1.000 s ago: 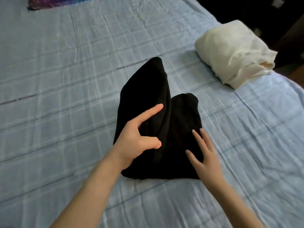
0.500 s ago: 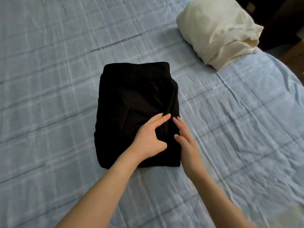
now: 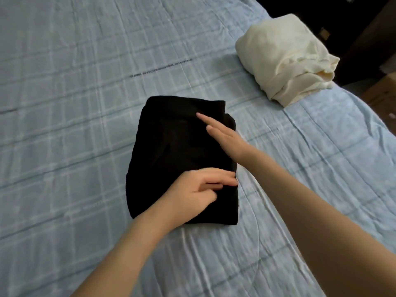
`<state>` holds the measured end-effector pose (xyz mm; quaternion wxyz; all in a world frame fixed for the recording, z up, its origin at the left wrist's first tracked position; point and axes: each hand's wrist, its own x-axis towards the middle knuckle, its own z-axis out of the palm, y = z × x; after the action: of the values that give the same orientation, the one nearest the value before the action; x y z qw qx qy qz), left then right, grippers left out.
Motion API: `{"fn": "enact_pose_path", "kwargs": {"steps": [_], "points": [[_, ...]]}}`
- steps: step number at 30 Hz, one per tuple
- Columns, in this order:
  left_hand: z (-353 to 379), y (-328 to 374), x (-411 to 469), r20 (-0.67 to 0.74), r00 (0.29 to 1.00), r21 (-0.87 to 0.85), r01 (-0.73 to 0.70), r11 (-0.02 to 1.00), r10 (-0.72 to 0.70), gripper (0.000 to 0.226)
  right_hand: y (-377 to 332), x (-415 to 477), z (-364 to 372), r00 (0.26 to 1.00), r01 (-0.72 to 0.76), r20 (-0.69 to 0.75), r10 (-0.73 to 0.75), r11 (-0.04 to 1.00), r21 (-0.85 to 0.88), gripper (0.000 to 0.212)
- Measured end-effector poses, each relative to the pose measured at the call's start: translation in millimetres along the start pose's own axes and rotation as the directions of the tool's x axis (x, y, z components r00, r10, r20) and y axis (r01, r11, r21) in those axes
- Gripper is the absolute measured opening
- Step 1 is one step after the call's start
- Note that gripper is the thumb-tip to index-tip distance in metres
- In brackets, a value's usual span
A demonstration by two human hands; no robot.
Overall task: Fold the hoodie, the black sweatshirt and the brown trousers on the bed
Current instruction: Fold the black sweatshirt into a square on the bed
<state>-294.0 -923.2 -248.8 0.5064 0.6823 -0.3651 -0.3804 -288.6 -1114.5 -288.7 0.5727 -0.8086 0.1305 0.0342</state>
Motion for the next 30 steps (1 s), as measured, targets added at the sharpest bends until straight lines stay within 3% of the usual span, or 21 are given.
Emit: {"fn": "enact_pose_path", "kwargs": {"steps": [2,3,4,5,6,8,10,12,15,19,20,22,24,25,28,30], "points": [[-40.9,4.2,-8.0,-0.262,0.950,0.183,-0.122,0.976,0.168,0.049,5.4,-4.0,1.8,1.000,-0.016,0.004,0.016,1.000,-0.026,0.042],[-64.3,-0.6,-6.6,-0.390,0.892,0.378,-0.070,0.923,0.227,0.046,5.4,-5.2,2.4,1.000,-0.027,0.013,0.028,0.999,-0.042,0.042],[-84.8,-6.8,-2.5,-0.470,0.851,0.552,0.076,0.830,0.235,0.042,4.6,-6.4,2.5,0.999,-0.040,0.025,0.041,0.998,-0.052,0.043],[-98.8,-13.9,3.1,-0.503,0.852,0.645,0.258,0.720,0.145,0.041,2.5,-8.1,2.3,0.998,-0.055,0.031,0.057,0.996,-0.064,0.045],[-103.5,-21.3,9.3,-0.512,0.859,0.656,0.396,0.642,-0.006,0.047,-1.5,-9.3,1.5,0.997,-0.074,0.022,0.076,0.994,-0.085,0.048],[-91.7,-35.1,18.3,-0.478,0.852,0.599,0.495,0.630,-0.215,0.058,-12.6,-11.4,0.4,0.988,-0.149,-0.073,0.139,0.977,-0.153,0.048],[-66.7,-43.9,23.4,-0.462,0.870,0.668,0.469,0.577,-0.171,0.066,-21.1,-14.5,8.2,0.951,-0.232,-0.257,0.170,0.944,-0.234,0.049],[-46.7,-51.8,26.4,-0.469,0.880,0.759,0.446,0.474,-0.077,0.072,-18.1,-23.5,28.6,0.919,-0.292,-0.361,0.160,0.889,-0.351,0.065],[-41.0,-68.7,32.8,-0.472,0.880,0.791,0.449,0.415,-0.053,0.072,14.8,-42.1,66.8,0.899,-0.359,-0.408,0.159,0.799,-0.482,0.063],[-46.4,-85.7,39.0,-0.429,0.898,0.798,0.427,0.426,-0.096,0.072,42.2,-39.0,79.5,0.863,-0.393,-0.478,0.162,0.811,-0.434,0.057],[-51.3,-84.7,38.3,-0.412,0.906,0.783,0.406,0.471,-0.097,0.073,39.0,-38.9,79.7,0.863,-0.385,-0.480,0.160,0.822,-0.419,0.057],[-66.0,-83.1,30.3,-0.387,0.919,0.674,0.335,0.658,-0.072,0.072,29.1,-44.7,78.2,0.863,-0.370,-0.474,0.172,0.854,-0.365,0.058],[-82.1,-84.3,13.7,-0.411,0.903,0.424,0.311,0.850,-0.125,0.068,20.2,-54.4,77.6,0.848,-0.398,-0.480,0.226,0.869,-0.293,0.059],[-87.3,-82.6,1.5,-0.441,0.874,0.266,0.345,0.900,-0.205,0.068,16.6,-59.3,77.1,0.828,-0.440,-0.484,0.283,0.864,-0.247,0.060],[-83.7,-82.1,-32.0,-0.435,0.794,-0.144,0.405,0.903,-0.425,0.073,12.4,-74.8,78.4,0.766,-0.518,-0.450,0.458,0.855,-0.011,0.067],[-79.5,-85.1,-44.6,-0.418,0.791,-0.229,0.384,0.894,-0.447,0.078,10.0,-85.5,74.2,0.792,-0.463,-0.375,0.482,0.874,0.147,0.069]]}}
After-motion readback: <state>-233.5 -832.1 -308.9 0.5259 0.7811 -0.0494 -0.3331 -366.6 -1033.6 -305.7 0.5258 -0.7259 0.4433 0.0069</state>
